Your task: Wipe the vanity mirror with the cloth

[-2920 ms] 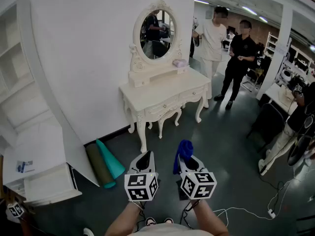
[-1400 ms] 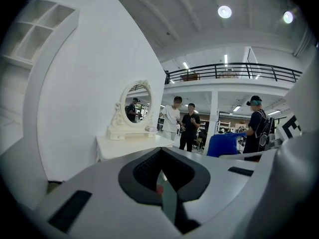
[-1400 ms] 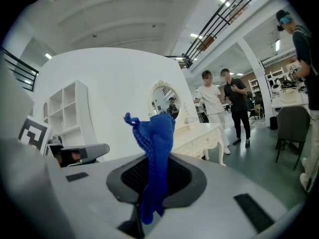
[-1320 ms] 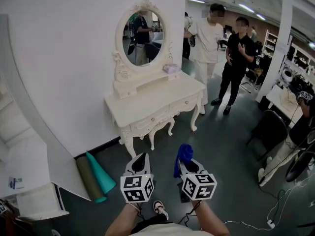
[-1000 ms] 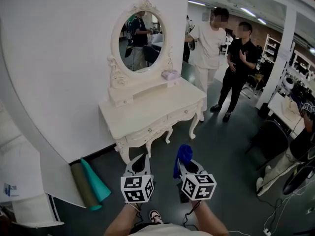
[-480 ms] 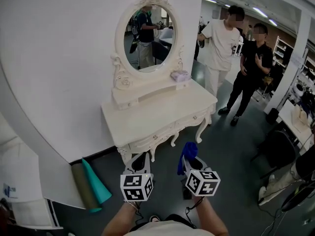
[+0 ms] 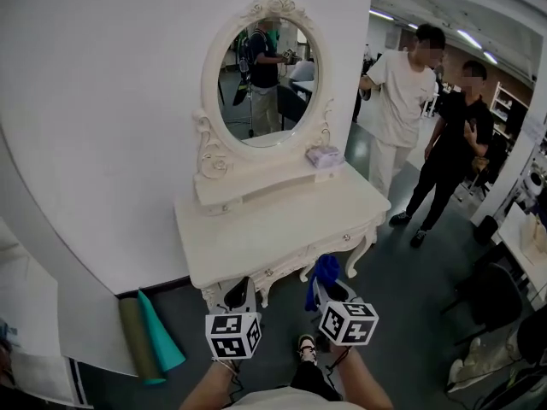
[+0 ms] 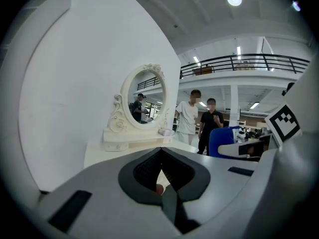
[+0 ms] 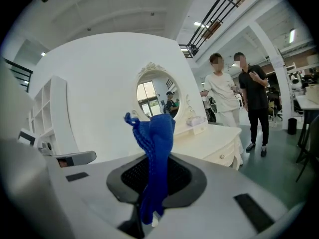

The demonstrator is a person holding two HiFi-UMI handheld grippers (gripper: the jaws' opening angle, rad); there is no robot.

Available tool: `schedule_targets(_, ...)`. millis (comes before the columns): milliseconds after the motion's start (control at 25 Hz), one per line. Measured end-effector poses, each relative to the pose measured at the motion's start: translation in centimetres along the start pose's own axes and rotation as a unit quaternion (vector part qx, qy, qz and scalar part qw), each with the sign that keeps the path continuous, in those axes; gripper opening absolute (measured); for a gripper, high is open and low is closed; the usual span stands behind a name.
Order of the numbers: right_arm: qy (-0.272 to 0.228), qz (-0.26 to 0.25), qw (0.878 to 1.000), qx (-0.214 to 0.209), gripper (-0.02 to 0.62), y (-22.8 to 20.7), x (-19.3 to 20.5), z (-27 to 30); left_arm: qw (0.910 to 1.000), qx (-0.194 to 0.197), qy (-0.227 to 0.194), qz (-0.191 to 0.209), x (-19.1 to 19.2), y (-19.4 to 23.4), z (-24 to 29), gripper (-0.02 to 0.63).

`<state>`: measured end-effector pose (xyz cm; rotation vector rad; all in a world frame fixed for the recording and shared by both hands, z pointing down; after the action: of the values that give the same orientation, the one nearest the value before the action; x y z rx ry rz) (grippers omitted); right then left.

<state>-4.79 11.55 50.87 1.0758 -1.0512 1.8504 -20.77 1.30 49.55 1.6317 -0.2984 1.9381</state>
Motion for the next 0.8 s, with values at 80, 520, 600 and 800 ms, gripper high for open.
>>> schedule_targets(80, 0.003, -0.004, 1.000, -0.015, 0.066, -1.0, -1.3, 2.8, 0.9998, -0.019, -0.002, -0.010, -0.5, 0.7, 2.5, 0.003)
schedule_targets(520, 0.020, -0.029, 0.996, -0.080, 0.066, -8.8, -9.6, 15.7, 0.9957, -0.089, -0.015, -0.020, -5.2, 0.0, 16.3, 0.003)
schedule_targets(600, 0.021, -0.039, 0.995, -0.094, 0.066, -9.7, -11.0, 17.9, 0.9945, -0.100, -0.021, -0.020, -6.0, -0.2, 18.4, 0.004)
schedule_targets(800, 0.027, -0.081, 0.985, -0.148, 0.066, -10.2, -14.0, 22.7, 0.9882, -0.146, -0.039, -0.027, -7.8, 0.5, 22.0, 0.003)
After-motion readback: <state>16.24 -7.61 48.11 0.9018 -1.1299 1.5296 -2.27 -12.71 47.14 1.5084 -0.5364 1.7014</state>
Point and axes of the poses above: the fingertips, and each gripper's own axes: z forward along the fingers, y to its left, x out of its underside, the point moved 2 cm from there along -z, backward along the fingers, and after that the axes turned 3 degrees about x, right-handed, at the moved point
